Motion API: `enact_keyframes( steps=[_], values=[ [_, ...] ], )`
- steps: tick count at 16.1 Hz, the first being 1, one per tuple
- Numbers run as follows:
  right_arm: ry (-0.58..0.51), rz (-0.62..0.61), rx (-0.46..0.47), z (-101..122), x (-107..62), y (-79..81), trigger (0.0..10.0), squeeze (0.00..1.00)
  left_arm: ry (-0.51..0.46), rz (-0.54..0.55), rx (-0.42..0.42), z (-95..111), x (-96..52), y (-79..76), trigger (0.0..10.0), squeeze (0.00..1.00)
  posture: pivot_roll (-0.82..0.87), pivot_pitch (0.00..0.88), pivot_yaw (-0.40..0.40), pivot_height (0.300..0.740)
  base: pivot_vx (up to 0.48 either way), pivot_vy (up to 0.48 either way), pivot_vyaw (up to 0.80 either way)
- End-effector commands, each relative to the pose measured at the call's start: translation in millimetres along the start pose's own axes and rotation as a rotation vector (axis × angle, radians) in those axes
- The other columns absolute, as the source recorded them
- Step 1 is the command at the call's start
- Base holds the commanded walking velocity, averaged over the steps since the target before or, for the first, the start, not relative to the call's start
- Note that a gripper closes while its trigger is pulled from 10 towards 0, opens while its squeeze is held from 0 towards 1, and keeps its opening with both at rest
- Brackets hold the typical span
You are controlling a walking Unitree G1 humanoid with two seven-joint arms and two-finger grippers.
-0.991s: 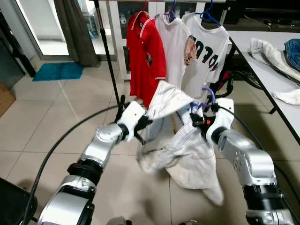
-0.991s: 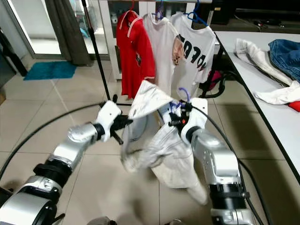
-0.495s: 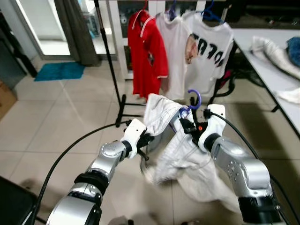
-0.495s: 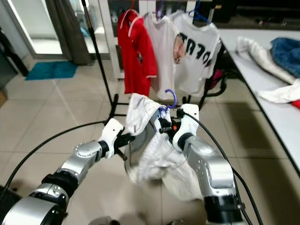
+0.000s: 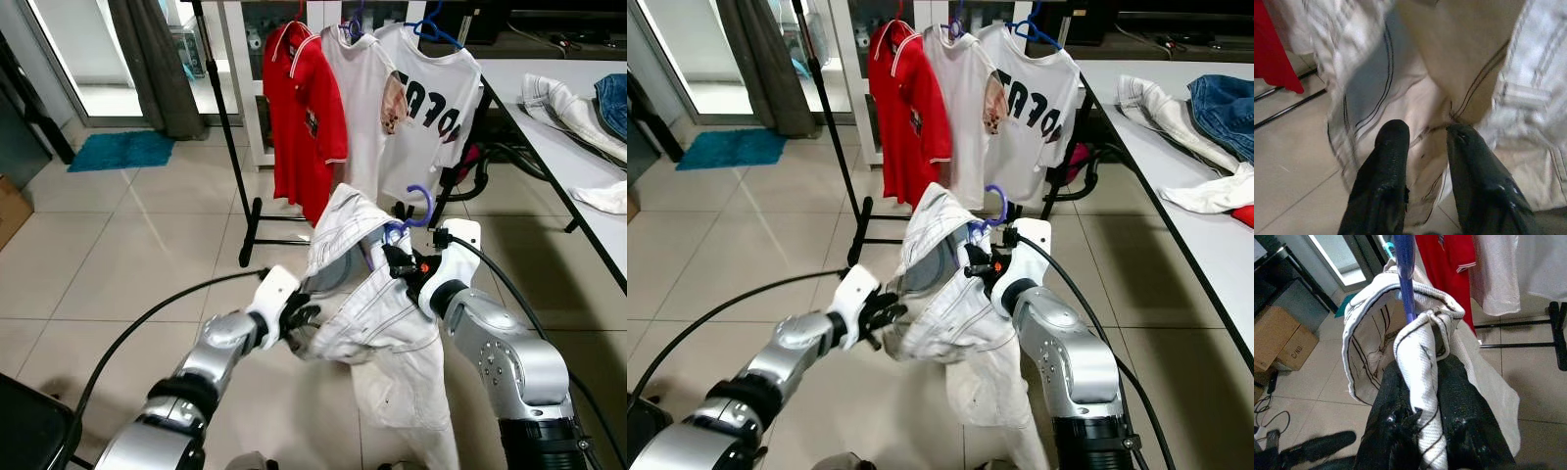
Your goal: Hang hanger
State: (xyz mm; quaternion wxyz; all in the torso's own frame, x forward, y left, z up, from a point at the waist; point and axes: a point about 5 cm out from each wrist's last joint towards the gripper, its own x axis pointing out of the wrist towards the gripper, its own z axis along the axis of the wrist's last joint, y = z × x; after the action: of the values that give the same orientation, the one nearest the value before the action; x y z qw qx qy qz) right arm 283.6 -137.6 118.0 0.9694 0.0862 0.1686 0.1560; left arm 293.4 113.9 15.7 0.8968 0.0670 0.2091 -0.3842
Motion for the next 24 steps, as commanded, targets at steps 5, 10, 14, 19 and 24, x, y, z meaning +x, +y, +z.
enact_keyframes(
  steps=[5,10,14,19,24],
  values=[
    [-0.023,-0.111,-0.152,-7,-9.8,-12.9,0.0,0.0,-0.176,0.163,-0.006,15,-18.0,16.0,10.0,1.0,-0.07,0.0,0.073,0.74,0.0,0.0,0.0],
    [-0.001,-0.272,-0.137,-45,-11.9,-37.9,0.0,0.0,-0.234,0.315,-0.002,15,-39.6,17.8,10.0,0.0,-0.02,0.0,0.027,0.74,0.0,0.0,0.0],
    [0.034,-0.225,-0.047,-68,-1.1,-42.3,0.0,0.0,-0.185,0.374,-0.042,7,-41.7,19.5,10.0,0.0,-0.01,0.0,0.039,0.74,0.0,0.0,0.0],
    [0.1,-0.233,0.013,-102,-0.2,-56.8,10.0,0.0,-0.116,0.417,-0.164,-16,-35.5,17.7,10.0,0.0,-0.02,0.0,0.049,0.74,0.0,0.0,0.0],
    [0.315,-0.363,-0.024,-157,-19.4,-83.3,10.0,0.0,0.21,0.433,-0.342,-107,-50.7,-21.7,10.0,0.0,-0.01,0.0,0.007,0.74,0.0,0.0,0.0]
  ],
)
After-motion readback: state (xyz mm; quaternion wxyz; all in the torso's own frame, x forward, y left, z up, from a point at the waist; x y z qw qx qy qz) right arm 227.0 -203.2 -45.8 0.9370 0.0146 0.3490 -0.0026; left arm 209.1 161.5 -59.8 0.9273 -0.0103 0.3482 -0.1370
